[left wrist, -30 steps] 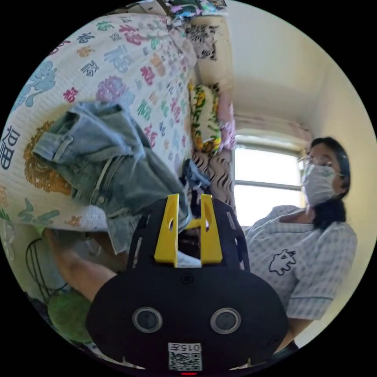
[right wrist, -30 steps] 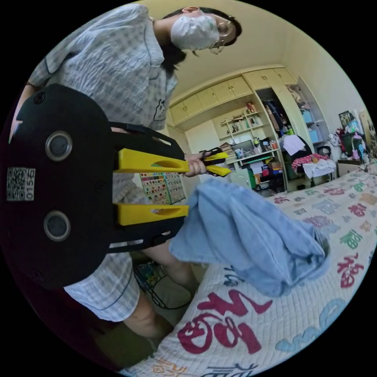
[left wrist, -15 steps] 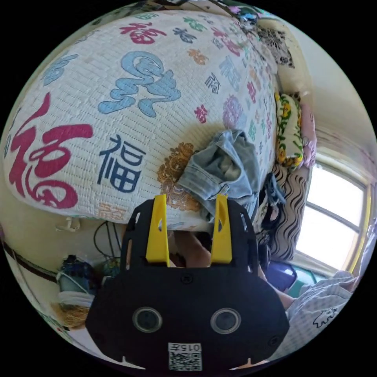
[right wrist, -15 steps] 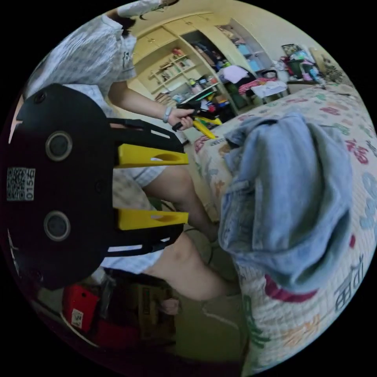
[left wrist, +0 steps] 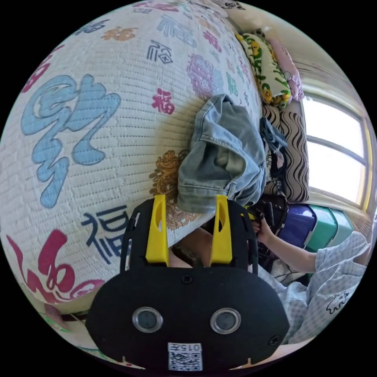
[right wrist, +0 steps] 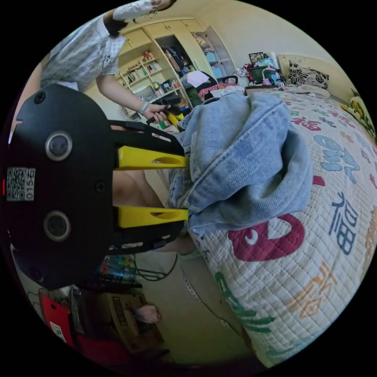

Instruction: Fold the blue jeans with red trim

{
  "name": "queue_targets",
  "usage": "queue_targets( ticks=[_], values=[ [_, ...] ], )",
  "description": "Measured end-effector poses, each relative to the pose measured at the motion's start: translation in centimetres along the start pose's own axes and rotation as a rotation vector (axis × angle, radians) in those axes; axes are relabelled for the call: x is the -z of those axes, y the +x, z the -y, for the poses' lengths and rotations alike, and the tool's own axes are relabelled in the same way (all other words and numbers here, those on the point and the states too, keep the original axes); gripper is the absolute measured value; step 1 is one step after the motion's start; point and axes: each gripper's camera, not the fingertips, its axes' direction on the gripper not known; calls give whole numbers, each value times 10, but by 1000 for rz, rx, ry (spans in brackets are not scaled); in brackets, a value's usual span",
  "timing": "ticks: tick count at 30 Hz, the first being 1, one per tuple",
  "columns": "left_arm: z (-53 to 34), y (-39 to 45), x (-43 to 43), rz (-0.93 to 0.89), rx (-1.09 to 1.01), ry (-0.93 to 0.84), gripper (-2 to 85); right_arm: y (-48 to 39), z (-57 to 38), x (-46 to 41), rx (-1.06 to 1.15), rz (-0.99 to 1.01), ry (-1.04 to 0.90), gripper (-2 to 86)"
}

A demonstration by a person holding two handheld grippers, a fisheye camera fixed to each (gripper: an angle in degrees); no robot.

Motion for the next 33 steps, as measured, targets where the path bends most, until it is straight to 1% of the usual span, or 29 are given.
queue_targets(
  ticks=[2, 4, 5, 6, 8, 10, 11, 13, 14, 16, 17, 21, 22, 23, 25, 26, 27, 28, 29, 31, 33],
  values=[
    [5, 3, -12, -17, -1, -91, 135, 8, -4, -4, -5, 61, -41, 68],
    [7, 10, -23, -81, -13, -187, 57, 14, -11, -3, -5, 144, -66, 37],
    [7, 13, -22, -105, -16, -194, 48, 17, -17, -2, -19, 208, -103, 30],
    [5, 20, -15, -150, -3, -177, 30, 17, -21, -1, -16, 235, -124, 27],
    [-2, 35, 4, -192, -16, -117, 20, 5, -43, 16, 51, 261, -165, 17],
    [-14, 57, 43, -261, -14, -19, 12, -6, -62, 35, 96, 323, -158, 11],
    [-18, 64, 54, -287, -17, 10, 11, -12, -73, 49, 109, 387, -143, 8],
    [-31, 102, 99, -340, -54, 128, 7, -27, -89, 70, 150, 485, -120, 6],
    [-34, 114, 109, -349, -73, 150, 7, -39, -98, 85, 188, 546, -100, 4],
    [-39, 171, 147, -363, -170, 216, 5, -59, -110, 110, 252, 642, -57, 3],
    [-39, 186, 155, -364, -198, 225, 5, -73, -117, 129, 294, 702, -17, 2],
    [-24, 304, 189, -383, -398, 226, 5, -106, -130, 192, 430, 806, 116, 1],
    [-17, 340, 194, -380, -446, 214, 5, -116, -135, 217, 480, 837, 172, 1],
    [-13, 358, 196, -379, -467, 209, 5, -123, -140, 246, 525, 867, 241, 1],
    [3, 436, 200, -392, -577, 172, 5, -135, -152, 294, 602, 881, 357, 0],
    [6, 456, 201, -403, -605, 165, 5, -145, -161, 327, 651, 854, 424, 0],
    [12, 496, 202, -419, -658, 152, 6, -152, -166, 343, 677, 829, 452, 0],
    [17, 536, 203, -430, -708, 132, 6, -167, -178, 376, 719, 770, 496, 0],
    [19, 556, 204, -437, -727, 124, 6, -185, -195, 407, 772, 693, 544, 0],
    [15, 630, 213, -486, -829, 111, 6, -216, -225, 450, 874, 601, 619, 0],
    [4, 676, 227, -561, -900, 122, 6, -244, -260, 486, 964, 543, 699, 0]
  ],
)
